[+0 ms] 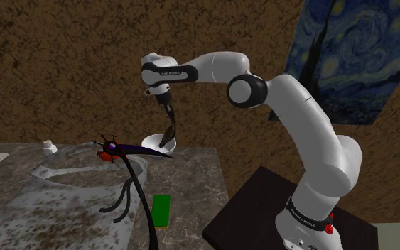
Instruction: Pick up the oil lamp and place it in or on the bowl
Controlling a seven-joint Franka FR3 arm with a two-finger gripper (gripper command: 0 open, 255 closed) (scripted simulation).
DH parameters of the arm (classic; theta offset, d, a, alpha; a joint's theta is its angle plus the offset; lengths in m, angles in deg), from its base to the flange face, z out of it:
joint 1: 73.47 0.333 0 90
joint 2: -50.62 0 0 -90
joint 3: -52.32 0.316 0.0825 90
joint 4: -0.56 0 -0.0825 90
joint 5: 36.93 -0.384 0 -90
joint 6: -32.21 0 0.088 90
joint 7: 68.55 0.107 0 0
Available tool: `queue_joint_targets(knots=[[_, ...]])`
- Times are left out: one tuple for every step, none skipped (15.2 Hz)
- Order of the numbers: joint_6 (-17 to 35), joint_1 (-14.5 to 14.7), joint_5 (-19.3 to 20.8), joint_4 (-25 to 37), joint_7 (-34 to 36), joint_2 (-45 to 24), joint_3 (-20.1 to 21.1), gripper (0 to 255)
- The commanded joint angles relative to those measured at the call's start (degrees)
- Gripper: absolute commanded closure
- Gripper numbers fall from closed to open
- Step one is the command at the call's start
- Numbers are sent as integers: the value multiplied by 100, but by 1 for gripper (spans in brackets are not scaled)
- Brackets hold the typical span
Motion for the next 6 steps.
queue_joint_targets(knots=[[127, -23, 2, -129, 30, -3, 2, 255], [196, -33, 4, -196, 47, -9, 3, 255], [264, -43, 7, -258, 63, -18, 4, 255], [330, -51, 10, -316, 78, -30, 4, 255], [395, -59, 13, -371, 93, -43, 3, 255], [458, -66, 16, -421, 107, -59, 2, 255]])
